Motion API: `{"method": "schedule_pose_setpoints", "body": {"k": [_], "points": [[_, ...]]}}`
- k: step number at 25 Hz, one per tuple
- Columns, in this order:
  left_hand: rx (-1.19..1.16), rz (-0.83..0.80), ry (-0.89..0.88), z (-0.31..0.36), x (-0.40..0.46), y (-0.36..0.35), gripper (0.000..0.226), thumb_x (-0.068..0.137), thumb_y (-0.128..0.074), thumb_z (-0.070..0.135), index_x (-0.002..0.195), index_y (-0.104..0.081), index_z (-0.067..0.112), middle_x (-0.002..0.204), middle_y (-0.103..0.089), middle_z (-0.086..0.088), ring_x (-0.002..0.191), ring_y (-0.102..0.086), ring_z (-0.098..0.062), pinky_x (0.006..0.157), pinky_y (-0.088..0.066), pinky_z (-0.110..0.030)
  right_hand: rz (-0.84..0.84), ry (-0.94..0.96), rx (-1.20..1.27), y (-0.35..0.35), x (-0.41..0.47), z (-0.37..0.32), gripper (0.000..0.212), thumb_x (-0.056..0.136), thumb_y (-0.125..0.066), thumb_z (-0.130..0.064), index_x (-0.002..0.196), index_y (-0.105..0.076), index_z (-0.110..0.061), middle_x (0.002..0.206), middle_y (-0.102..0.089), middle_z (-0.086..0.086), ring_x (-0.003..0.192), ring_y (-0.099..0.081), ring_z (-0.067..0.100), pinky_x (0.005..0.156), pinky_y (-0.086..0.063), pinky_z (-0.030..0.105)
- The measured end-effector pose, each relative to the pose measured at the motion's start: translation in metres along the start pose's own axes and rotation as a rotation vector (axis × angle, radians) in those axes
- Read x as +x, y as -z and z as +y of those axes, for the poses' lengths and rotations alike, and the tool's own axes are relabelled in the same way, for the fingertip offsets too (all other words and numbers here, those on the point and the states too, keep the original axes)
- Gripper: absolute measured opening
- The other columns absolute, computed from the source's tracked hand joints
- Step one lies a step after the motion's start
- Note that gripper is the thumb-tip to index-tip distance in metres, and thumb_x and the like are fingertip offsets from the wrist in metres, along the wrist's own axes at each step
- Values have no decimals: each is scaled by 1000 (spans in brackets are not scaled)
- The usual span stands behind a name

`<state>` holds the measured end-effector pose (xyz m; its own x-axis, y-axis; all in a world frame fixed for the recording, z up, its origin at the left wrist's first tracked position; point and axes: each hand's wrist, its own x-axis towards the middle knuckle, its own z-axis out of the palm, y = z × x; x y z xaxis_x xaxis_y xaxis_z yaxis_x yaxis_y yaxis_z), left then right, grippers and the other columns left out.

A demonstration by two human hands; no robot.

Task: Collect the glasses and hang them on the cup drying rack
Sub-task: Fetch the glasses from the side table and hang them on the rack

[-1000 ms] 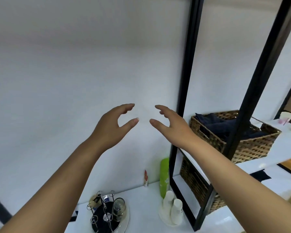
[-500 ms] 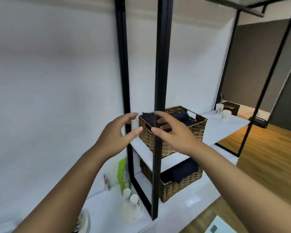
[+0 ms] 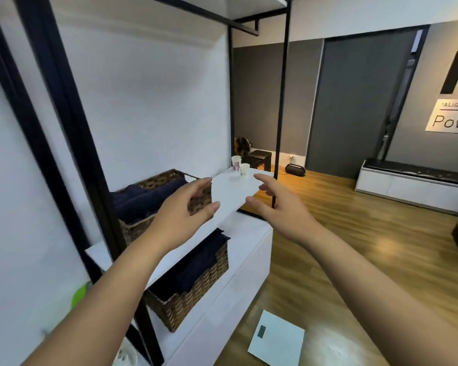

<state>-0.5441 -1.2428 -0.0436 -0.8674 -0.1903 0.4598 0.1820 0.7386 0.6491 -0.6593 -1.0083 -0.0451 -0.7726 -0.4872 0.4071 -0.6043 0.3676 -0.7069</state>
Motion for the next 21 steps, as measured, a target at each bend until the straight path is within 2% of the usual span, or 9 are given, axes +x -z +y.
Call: {"method": "schedule_pose_setpoints", "body": {"k": [4, 9, 13, 15, 18, 21], "points": [[-57, -95, -52, 10, 53, -69, 60, 93, -64, 62, 149, -46, 49, 150, -50, 27, 132, -49, 6, 110, -43, -31, 90, -96, -76, 48, -6, 56, 68, 98, -65, -56, 159, -40, -40, 151, -55, -6, 136, -51, 13, 101, -47, 34], [-178, -221, -163, 15, 127, -174, 60, 96, -66, 53, 152, -47, 42, 152, -52, 20, 134, -50, 0, 107, -43, -30, 225, -227, -124, 89, 0, 123, 68, 97, -68, -52, 158, -43, -35, 151, -56, -5, 133, -51, 10, 103, -46, 32], [-251, -360, -255, 24, 185, -238, 60, 95, -64, 58, 150, -43, 50, 149, -50, 26, 131, -48, 6, 101, -45, -30, 334, -342, -197, 119, 7, 160, 68, 96, -69, -54, 157, -46, -33, 148, -58, -4, 130, -52, 7, 105, -46, 32], [-287, -422, -299, 30, 214, -266, 58, 95, -64, 60, 149, -43, 54, 144, -50, 29, 127, -47, 11, 98, -44, -27, 410, -397, -232, 137, 5, 176, 68, 95, -70, -55, 156, -47, -36, 145, -59, -5, 125, -51, 2, 100, -45, 27], [-327, -518, -363, 53, 241, -316, 57, 96, -66, 54, 149, -46, 48, 146, -53, 23, 129, -50, 2, 102, -45, -31, 513, -486, -242, 165, -11, 198, 68, 94, -68, -61, 155, -43, -44, 144, -58, -9, 123, -49, -2, 88, -42, 20], [-370, -617, -442, 87, 245, -369, 57, 96, -69, 46, 150, -49, 42, 145, -56, 16, 128, -53, -3, 105, -45, -32, 597, -568, -276, 192, -34, 214, 69, 93, -67, -62, 155, -42, -45, 145, -59, -7, 123, -50, 2, 87, -43, 21]]}}
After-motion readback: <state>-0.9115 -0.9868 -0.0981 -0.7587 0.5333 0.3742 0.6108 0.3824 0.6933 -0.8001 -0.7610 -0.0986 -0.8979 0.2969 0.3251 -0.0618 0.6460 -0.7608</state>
